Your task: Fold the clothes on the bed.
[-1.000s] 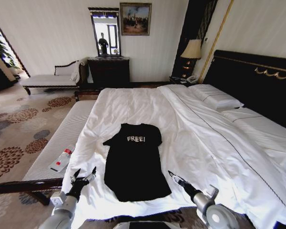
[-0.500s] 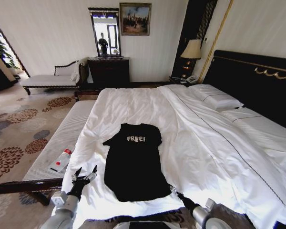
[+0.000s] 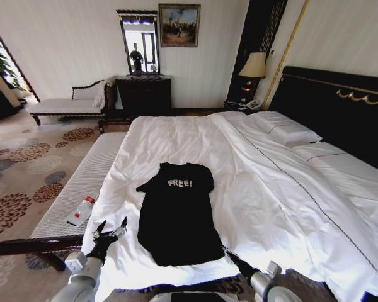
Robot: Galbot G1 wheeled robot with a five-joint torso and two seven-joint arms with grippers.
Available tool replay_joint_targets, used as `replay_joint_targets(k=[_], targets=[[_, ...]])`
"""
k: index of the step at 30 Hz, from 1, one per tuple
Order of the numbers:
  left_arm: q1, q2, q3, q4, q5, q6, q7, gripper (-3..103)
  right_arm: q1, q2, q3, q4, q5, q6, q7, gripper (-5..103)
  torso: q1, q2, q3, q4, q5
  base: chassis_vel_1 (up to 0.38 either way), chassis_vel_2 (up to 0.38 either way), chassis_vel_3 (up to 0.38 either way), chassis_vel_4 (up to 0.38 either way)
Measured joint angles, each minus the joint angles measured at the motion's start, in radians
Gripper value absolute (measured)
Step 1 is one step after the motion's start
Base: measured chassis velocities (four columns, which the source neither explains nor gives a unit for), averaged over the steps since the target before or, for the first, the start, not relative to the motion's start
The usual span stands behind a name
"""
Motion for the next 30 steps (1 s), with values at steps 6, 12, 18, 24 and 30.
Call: replay_joint_targets(k=[6,12,18,24,30], targets=[[-0.01,0.0,-0.008,0.0,-0.022,0.013,-0.01,100,-0.002,-0.003,-0.026,-0.006,-0.045,0.013,-0.007,21,0.0,0.0,0.0,-0.0001,0.0,0.0,0.0,0.0,0.0],[-0.008,-0.002,-0.012,0.006,-0.022,0.013,-0.01,100,-0.01,0.002,-0.036,0.008,-0.054,0.019,-0.007,5,0.0,0.0,0.0,0.0,0.0,0.0,0.0,0.0,0.0],[-0.007,-0.003,-0.014,0.014,-0.021,0.012,-0.008,100,-0.018,0.01,-0.036,0.015,-0.059,0.032,-0.007,1,0.0,0.0,0.0,0.0,0.0,0.0,0.0,0.0,0.0],[-0.006,-0.002,-0.017,0.017,-0.02,0.01,-0.007,100,-0.021,0.032,-0.022,0.009,-0.138,0.123,-0.001,1,0.0,0.0,0.0,0.0,0.0,0.0,0.0,0.0,0.0],[0.003,-0.003,-0.027,0.029,-0.027,0.001,0.0,100,-0.026,0.062,0.08,0.008,-0.179,0.199,-0.008,1,0.0,0.0,0.0,0.0,0.0002,0.0,0.0,0.0,0.0]])
